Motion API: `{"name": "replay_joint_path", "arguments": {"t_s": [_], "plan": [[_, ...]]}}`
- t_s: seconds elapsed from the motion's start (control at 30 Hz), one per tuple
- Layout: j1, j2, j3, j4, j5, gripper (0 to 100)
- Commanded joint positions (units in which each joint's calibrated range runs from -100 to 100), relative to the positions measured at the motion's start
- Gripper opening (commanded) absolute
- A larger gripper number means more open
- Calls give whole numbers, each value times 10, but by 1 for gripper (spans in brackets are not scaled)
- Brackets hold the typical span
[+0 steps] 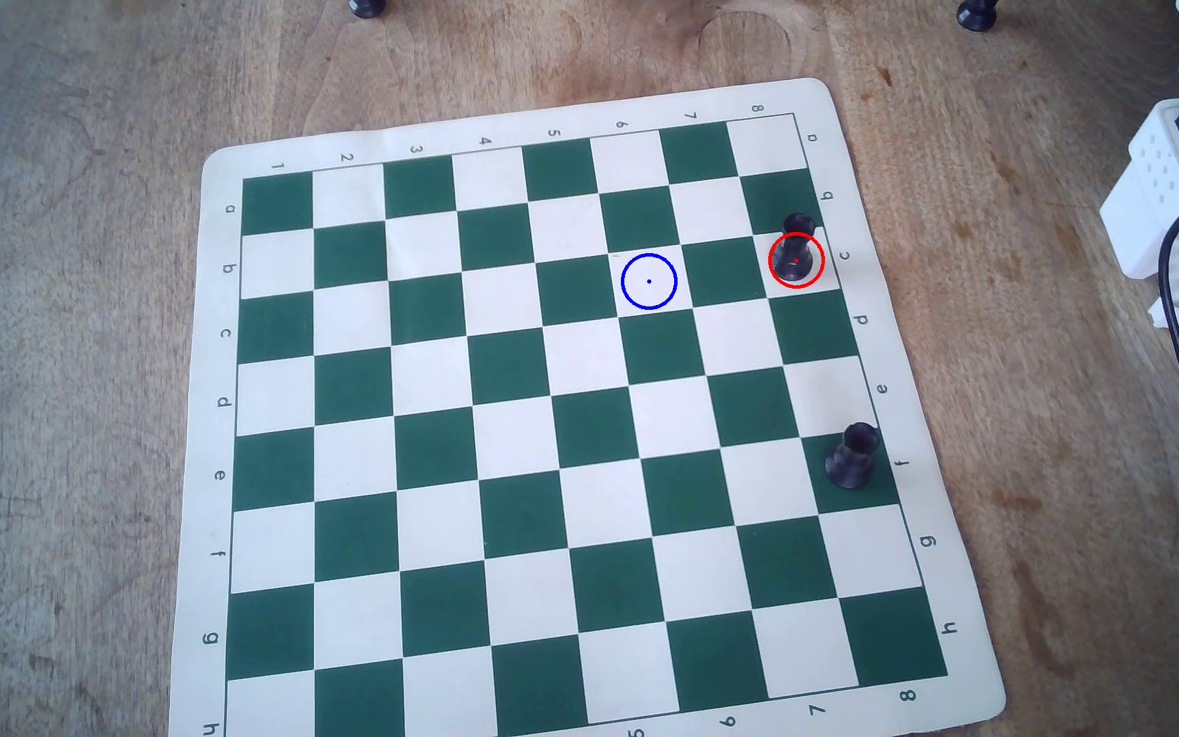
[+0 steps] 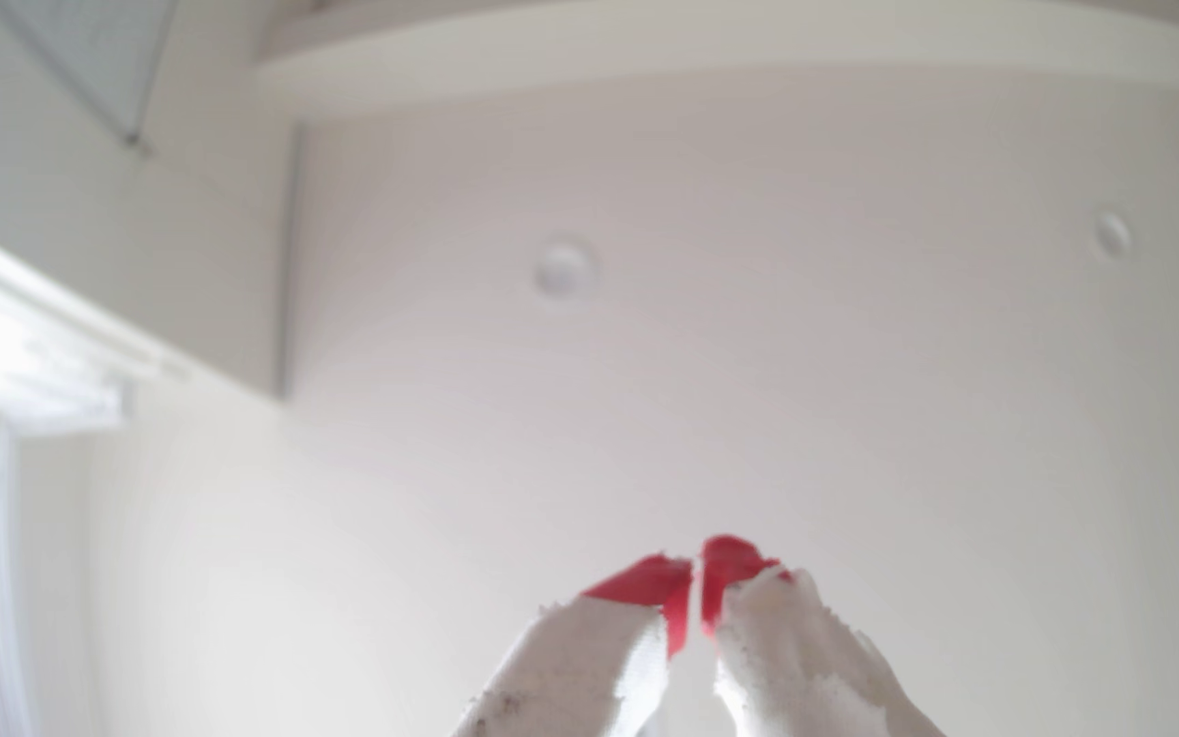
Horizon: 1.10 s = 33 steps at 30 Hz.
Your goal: Move the chess piece from red to blue
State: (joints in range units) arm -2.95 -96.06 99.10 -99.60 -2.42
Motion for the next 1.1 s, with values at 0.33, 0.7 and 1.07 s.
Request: {"name": "replay_joint_path", "arguments": {"t_s": [0.33,0.7,1.07], "plan": [[7,3,9,234,63,14],[91,3,-35,695,48,34],[139,21,-409,1422,-56,33]]}}
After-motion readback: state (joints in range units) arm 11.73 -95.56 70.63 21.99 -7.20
